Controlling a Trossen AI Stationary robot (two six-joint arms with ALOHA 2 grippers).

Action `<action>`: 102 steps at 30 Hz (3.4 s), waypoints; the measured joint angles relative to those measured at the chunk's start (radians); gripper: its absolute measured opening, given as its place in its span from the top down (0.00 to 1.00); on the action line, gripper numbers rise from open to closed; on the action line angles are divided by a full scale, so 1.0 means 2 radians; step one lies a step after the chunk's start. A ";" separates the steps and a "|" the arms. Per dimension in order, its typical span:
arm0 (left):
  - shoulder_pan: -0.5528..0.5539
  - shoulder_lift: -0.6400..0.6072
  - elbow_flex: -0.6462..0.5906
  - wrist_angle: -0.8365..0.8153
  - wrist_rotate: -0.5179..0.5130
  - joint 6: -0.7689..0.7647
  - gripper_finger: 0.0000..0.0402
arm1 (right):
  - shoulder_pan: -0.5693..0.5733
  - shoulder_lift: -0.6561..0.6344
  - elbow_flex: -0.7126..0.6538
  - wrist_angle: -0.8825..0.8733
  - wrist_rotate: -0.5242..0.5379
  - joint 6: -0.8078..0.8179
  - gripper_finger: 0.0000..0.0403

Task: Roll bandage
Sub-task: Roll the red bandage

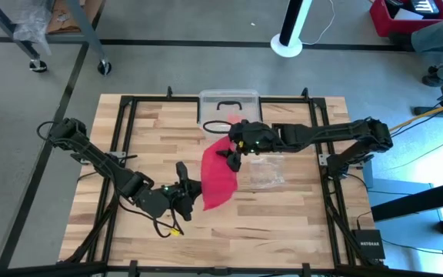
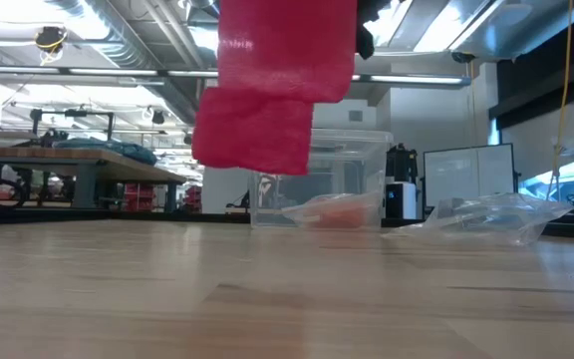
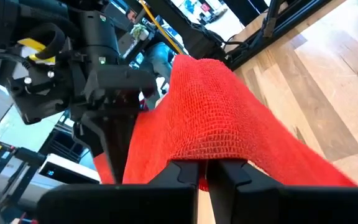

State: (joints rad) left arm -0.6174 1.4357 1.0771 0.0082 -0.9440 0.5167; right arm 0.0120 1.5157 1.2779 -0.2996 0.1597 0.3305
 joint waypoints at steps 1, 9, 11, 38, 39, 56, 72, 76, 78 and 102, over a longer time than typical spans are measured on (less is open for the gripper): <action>0.000 0.000 0.000 0.000 0.000 0.000 0.99 | 0.000 -0.003 0.004 -0.008 -0.008 0.008 0.33; 0.000 0.000 0.000 0.000 0.000 -0.011 0.99 | 0.000 -0.013 0.062 -0.119 -0.076 0.075 0.30; 0.000 0.000 0.000 0.000 0.000 -0.013 0.99 | 0.000 -0.013 0.072 -0.126 -0.084 0.087 0.30; -0.010 -0.005 0.000 0.006 -0.001 -0.059 0.99 | 0.215 -0.104 0.076 -0.308 0.100 0.068 0.30; -0.010 -0.005 0.000 0.006 -0.001 -0.063 0.99 | 0.232 -0.112 0.057 -0.291 0.122 0.069 0.30; 0.002 -0.005 0.000 0.006 -0.001 -0.097 0.99 | 0.273 -0.086 -0.273 0.229 0.190 0.007 0.30; 0.002 -0.005 0.000 0.005 -0.001 -0.096 0.99 | 0.252 -0.022 -0.273 0.355 0.145 -0.067 0.30; 0.003 -0.005 0.000 0.006 -0.001 -0.097 0.99 | 0.253 -0.005 -0.273 0.357 0.156 -0.066 0.30; 0.003 -0.005 0.000 0.006 -0.001 -0.097 0.99 | 0.252 0.010 -0.273 0.363 0.156 -0.065 0.30; 0.005 -0.005 0.000 0.001 -0.001 -0.103 0.99 | 0.293 0.020 -0.233 0.448 0.127 -0.185 0.95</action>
State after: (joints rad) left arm -0.6067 1.4250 1.0779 0.0109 -0.9459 0.3099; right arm 0.5973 1.5548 0.8117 0.5961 0.4130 -0.0389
